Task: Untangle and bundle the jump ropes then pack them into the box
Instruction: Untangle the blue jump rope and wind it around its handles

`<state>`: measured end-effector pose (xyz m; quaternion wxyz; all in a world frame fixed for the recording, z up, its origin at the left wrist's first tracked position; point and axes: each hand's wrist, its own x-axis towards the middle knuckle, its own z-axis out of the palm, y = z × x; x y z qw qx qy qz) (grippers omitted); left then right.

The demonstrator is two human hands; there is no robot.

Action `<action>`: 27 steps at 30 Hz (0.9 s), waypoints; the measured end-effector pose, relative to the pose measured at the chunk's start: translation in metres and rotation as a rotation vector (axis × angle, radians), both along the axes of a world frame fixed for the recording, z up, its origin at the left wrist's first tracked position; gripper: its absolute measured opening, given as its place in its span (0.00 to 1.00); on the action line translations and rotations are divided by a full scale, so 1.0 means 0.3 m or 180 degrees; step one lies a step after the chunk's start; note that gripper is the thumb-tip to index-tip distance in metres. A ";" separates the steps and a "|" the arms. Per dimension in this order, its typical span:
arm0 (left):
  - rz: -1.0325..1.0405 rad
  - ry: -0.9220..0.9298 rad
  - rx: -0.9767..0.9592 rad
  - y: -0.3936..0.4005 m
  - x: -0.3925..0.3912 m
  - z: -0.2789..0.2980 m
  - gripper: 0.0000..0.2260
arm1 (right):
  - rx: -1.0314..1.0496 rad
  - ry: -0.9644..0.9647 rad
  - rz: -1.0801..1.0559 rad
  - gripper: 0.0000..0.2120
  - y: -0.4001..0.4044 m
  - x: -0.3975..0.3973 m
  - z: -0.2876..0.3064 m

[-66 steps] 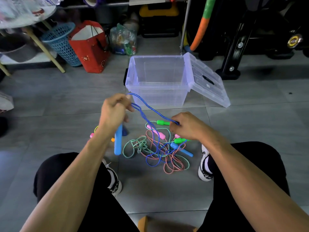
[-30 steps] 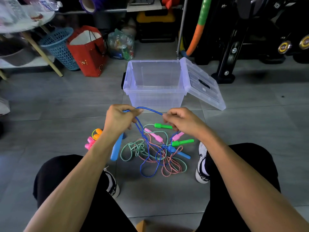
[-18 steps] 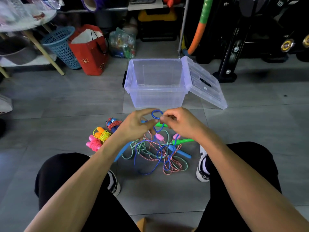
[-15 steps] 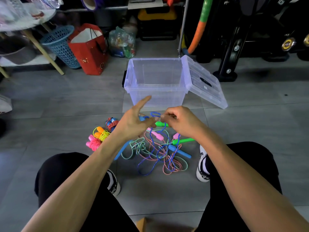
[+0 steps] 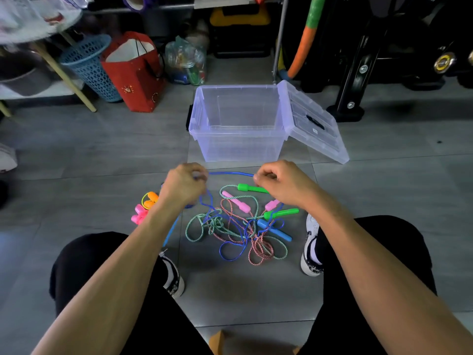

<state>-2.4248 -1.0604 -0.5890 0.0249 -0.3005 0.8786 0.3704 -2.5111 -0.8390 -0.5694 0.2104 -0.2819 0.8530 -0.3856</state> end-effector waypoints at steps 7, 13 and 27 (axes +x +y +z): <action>-0.1459 0.0629 0.0056 0.164 0.022 0.066 0.05 | -0.0284 0.0167 0.0253 0.12 -0.038 0.033 0.007; 0.1078 0.1564 0.1557 -0.009 -0.012 0.116 0.10 | -0.0387 0.0174 -0.0161 0.16 -0.010 0.005 0.022; -0.1400 0.0359 0.0443 0.148 0.016 0.040 0.07 | 0.0024 0.0099 0.0293 0.15 -0.031 0.025 -0.016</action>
